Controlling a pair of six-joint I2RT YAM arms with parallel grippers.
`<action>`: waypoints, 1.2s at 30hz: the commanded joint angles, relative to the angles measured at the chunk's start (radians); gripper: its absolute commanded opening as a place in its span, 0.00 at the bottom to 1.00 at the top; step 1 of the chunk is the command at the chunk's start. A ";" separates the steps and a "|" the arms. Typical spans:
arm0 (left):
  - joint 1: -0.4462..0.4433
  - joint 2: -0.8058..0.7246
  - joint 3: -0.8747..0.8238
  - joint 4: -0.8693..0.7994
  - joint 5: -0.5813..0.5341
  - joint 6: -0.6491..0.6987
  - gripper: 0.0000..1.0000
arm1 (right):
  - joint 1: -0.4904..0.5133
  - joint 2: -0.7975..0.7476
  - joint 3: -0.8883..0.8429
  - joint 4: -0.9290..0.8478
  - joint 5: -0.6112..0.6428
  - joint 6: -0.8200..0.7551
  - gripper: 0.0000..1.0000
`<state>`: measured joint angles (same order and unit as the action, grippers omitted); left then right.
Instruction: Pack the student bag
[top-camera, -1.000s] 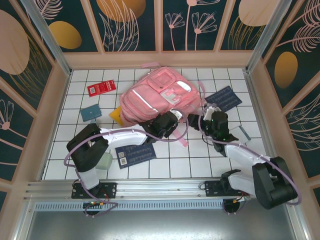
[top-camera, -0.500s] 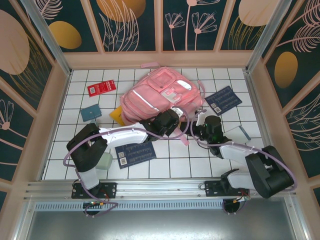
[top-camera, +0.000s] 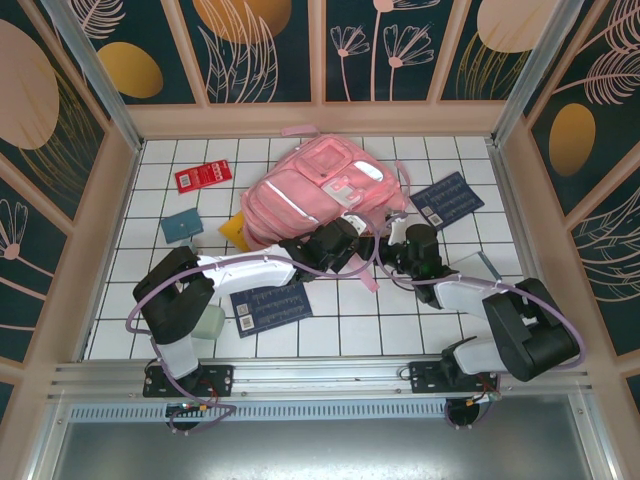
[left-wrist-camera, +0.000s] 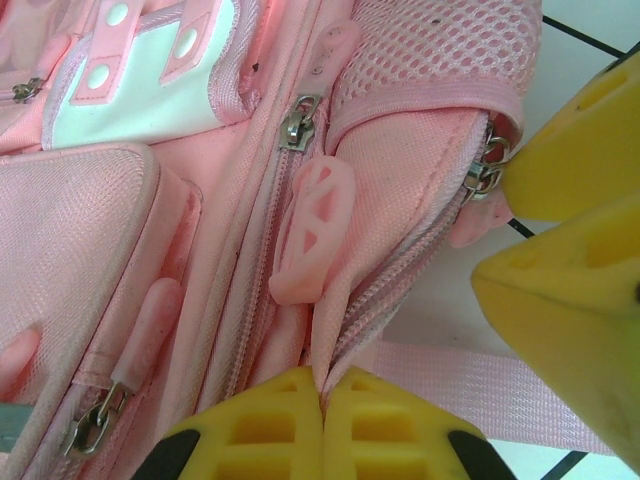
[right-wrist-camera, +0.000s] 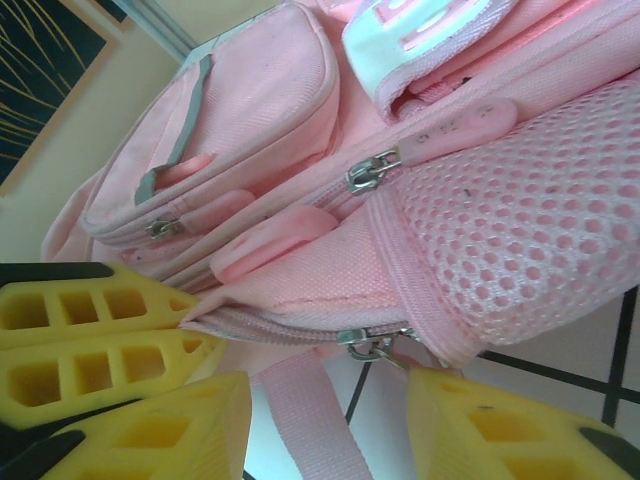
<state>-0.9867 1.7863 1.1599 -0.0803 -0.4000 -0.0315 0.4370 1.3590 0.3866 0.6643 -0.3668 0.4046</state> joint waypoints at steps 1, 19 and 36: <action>0.001 -0.062 0.049 0.043 0.002 -0.023 0.00 | 0.008 0.016 0.024 -0.004 0.036 -0.032 0.46; 0.002 -0.057 0.061 0.034 0.022 -0.032 0.00 | 0.017 0.090 0.072 0.037 0.009 -0.050 0.33; 0.002 -0.002 0.099 0.033 -0.032 -0.079 0.00 | 0.059 -0.039 0.024 -0.063 0.084 -0.071 0.00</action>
<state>-0.9840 1.7828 1.2026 -0.1066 -0.4046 -0.0704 0.4694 1.3605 0.4232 0.6140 -0.2802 0.3599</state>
